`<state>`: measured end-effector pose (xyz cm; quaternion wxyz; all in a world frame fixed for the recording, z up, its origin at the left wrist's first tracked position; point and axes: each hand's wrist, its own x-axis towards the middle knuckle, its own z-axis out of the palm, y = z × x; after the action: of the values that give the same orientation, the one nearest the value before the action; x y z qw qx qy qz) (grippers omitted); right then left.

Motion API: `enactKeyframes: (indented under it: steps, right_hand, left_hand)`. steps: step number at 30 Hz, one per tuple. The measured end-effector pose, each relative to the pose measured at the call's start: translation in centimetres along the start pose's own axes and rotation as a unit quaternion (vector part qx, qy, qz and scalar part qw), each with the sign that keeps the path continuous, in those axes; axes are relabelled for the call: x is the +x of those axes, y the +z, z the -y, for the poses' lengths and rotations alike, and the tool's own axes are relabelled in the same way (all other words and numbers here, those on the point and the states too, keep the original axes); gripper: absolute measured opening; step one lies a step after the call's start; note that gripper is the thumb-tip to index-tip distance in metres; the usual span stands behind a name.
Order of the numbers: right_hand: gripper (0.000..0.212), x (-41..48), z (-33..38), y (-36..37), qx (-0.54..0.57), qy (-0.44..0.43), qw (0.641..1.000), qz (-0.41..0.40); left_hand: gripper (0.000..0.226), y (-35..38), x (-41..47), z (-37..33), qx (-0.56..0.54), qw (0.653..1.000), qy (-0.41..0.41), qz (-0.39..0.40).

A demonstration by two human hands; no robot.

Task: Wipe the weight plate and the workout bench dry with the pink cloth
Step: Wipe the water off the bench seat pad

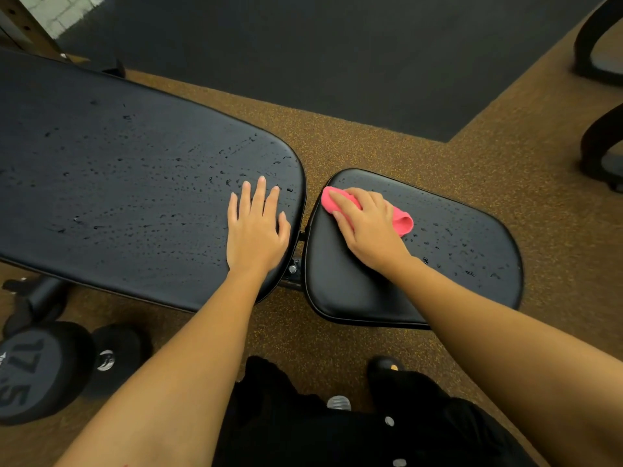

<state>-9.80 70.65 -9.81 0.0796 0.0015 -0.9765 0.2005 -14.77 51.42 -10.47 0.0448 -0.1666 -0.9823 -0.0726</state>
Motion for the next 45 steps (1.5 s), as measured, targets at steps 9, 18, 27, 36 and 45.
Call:
enactKeyframes:
  steps: [9,18,27,36,45]
  right_hand:
    - [0.039,4.2,0.5,0.0,0.001,0.161,0.987,-0.012]
    - [0.040,2.0,-0.7,-0.2,-0.021,0.069,0.997,-0.021]
    - [0.039,4.2,0.0,-0.1,-0.003,0.159,0.987,-0.018]
    - [0.039,2.6,-0.4,-0.2,-0.009,0.048,0.999,-0.001]
    - [0.041,4.3,-0.2,-0.6,-0.015,0.178,0.984,-0.007]
  left_hand:
    - [0.050,-0.2,0.0,-0.1,0.006,1.000,0.000,0.006]
    - [0.050,-0.2,0.1,-0.1,0.006,1.000,0.002,0.009]
    - [0.051,-0.2,0.0,-0.2,0.012,1.000,0.000,0.008]
    - [0.053,0.0,0.1,-0.2,0.015,1.000,0.002,0.003]
    - [0.053,0.1,0.1,-0.2,0.013,1.000,0.004,0.004]
